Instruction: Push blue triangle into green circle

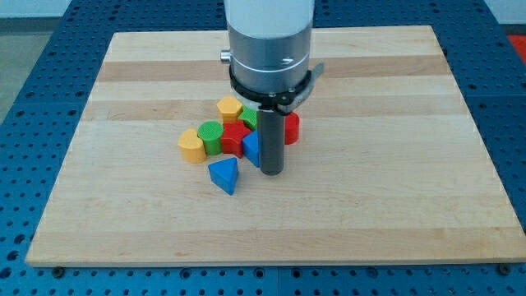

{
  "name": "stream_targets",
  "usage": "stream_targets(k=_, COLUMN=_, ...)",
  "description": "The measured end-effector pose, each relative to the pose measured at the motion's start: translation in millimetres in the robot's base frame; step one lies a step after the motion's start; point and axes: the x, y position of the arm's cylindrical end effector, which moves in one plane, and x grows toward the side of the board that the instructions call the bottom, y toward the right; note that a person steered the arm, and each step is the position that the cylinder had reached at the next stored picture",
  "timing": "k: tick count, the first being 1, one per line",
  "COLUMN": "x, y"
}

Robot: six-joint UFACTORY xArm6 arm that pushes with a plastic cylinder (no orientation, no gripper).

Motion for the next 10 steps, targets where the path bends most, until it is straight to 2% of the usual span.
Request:
stream_targets(k=2, x=1.6, y=-1.6)
stream_targets(k=4, x=37.5, y=2.3)
stream_targets(k=7, x=32.9, y=-46.9)
stream_targets(k=10, x=32.7, y=-66.8)
